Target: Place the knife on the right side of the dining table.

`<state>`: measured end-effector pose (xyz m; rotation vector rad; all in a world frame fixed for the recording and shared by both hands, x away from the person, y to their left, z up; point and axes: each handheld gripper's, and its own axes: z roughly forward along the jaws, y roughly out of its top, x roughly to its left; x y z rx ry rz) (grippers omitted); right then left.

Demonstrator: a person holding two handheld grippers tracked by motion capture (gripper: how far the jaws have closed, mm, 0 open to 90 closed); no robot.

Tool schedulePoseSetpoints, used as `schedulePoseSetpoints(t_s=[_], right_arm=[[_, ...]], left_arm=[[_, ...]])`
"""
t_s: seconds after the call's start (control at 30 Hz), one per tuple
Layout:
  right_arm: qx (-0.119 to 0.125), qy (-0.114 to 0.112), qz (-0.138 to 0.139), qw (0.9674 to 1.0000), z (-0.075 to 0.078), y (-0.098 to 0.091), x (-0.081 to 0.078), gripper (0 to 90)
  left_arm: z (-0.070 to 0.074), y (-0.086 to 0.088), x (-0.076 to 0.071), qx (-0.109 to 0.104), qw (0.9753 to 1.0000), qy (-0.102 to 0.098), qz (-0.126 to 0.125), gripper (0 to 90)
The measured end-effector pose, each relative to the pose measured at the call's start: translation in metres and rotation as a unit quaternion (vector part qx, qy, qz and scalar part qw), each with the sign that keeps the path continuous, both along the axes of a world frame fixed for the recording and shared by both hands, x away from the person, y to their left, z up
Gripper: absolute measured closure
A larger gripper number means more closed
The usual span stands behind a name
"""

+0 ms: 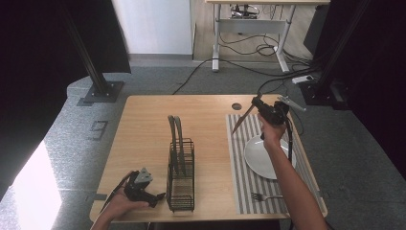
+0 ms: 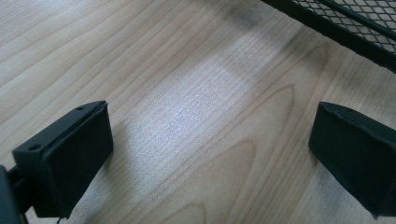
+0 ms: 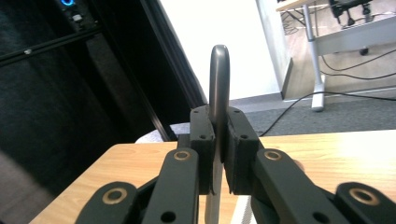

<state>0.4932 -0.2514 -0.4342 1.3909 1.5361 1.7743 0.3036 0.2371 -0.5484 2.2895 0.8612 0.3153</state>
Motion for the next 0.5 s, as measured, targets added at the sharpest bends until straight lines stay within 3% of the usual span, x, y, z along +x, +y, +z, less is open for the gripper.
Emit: schedulePoseSetpoints(t_s=[0.5], right_arm=[[0.008,0.004,-0.02,0.9998,-0.008,-0.007,0.022,82.8]], left_arm=[[0.0,0.0,0.0,0.0,1.0,0.0,0.004,0.0]])
